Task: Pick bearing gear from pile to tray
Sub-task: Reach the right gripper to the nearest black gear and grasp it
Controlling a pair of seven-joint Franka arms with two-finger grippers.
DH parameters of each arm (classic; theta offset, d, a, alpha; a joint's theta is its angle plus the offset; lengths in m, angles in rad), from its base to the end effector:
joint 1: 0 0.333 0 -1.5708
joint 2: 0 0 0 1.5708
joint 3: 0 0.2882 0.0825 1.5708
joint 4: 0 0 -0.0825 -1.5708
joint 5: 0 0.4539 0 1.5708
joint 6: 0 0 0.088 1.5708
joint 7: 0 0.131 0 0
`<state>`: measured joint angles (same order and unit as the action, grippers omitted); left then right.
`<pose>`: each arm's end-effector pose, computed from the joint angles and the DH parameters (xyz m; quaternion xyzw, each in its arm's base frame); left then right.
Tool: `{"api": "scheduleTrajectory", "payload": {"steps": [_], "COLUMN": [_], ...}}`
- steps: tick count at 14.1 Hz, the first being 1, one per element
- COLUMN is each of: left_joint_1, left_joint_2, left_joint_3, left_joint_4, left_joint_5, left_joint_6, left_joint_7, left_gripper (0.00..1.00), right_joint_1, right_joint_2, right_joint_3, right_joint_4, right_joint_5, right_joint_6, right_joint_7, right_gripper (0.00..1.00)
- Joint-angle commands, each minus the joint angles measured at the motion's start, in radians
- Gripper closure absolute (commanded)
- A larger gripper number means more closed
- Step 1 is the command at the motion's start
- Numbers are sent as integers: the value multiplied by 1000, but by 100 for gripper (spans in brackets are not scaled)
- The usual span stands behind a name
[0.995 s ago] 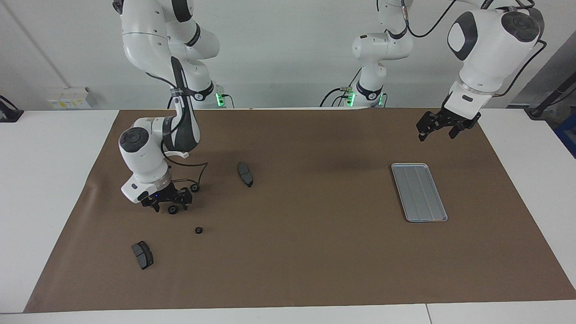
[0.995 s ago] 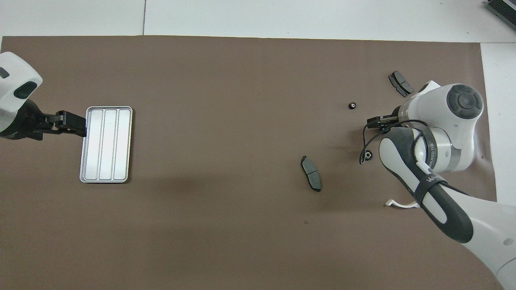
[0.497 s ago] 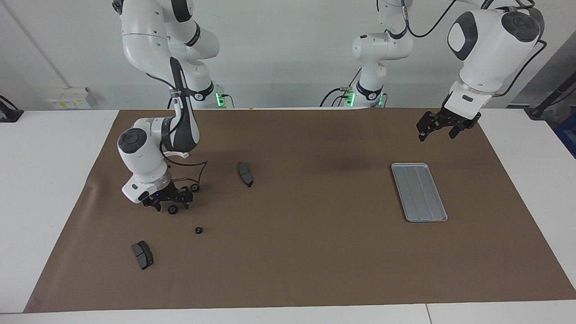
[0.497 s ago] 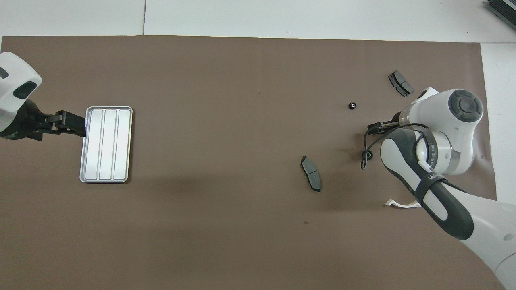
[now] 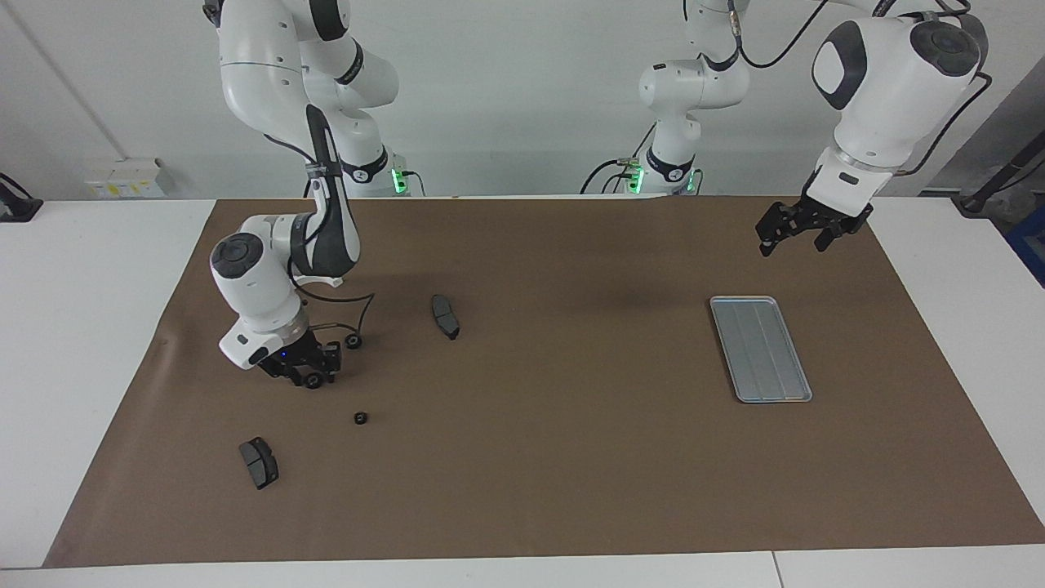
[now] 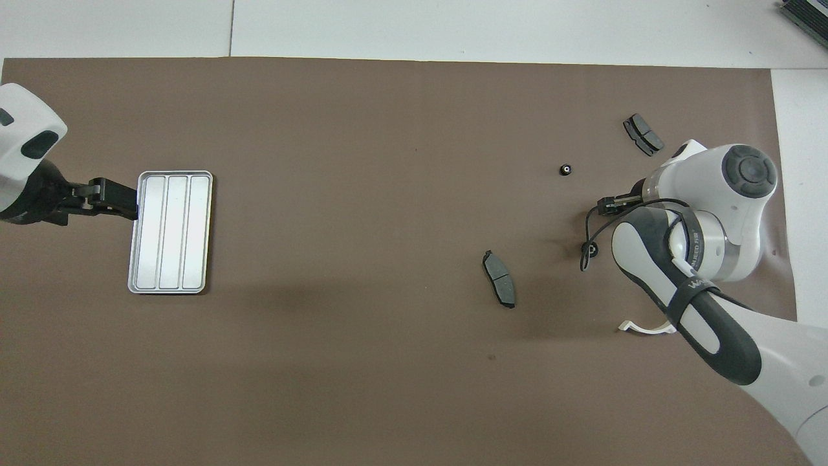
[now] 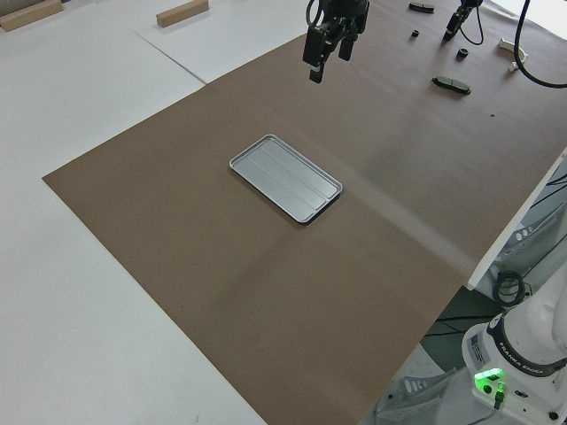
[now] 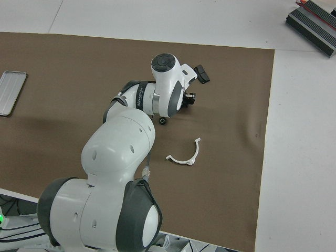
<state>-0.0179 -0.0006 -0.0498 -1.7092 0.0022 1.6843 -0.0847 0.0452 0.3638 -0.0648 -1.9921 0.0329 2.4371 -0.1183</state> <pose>0.6266 -0.0422 0.5075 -0.9999 -0.0084 0.0120 0.0020 0.6573 -0.0129 0.1875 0.9984 0.0398 0.0410 0.0031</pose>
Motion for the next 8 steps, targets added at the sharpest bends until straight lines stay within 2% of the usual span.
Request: {"api": "scheduleTrajectory", "payload": {"steps": [1, 2, 3, 6, 8], "left_joint_1": [6, 6, 6, 6, 6], "left_joint_2": [-29, -27, -27, -29, -27], "left_joint_3": [-1, -2, -1, -1, -2], "left_joint_4": [-32, -32, -32, -32, -32], "left_joint_5": [21, 21, 21, 21, 21], "left_joint_6": [15, 15, 15, 17, 15], "left_joint_7": [10, 10, 11, 13, 13], "left_gripper": [0, 0, 0, 0, 0], "right_joint_1": [-13, -13, -13, -4, 2], "right_joint_2": [10, 10, 10, -12, -54], "right_joint_3": [3, 5, 5, 5, 8], "right_joint_4": [-13, -11, -10, 16, 65], "right_joint_5": [30, 30, 30, 30, 30], "right_joint_6": [33, 33, 33, -13, -119], "right_joint_7": [-46, -44, -40, -24, 32], "right_gripper": [73, 90, 100, 100, 100]}}
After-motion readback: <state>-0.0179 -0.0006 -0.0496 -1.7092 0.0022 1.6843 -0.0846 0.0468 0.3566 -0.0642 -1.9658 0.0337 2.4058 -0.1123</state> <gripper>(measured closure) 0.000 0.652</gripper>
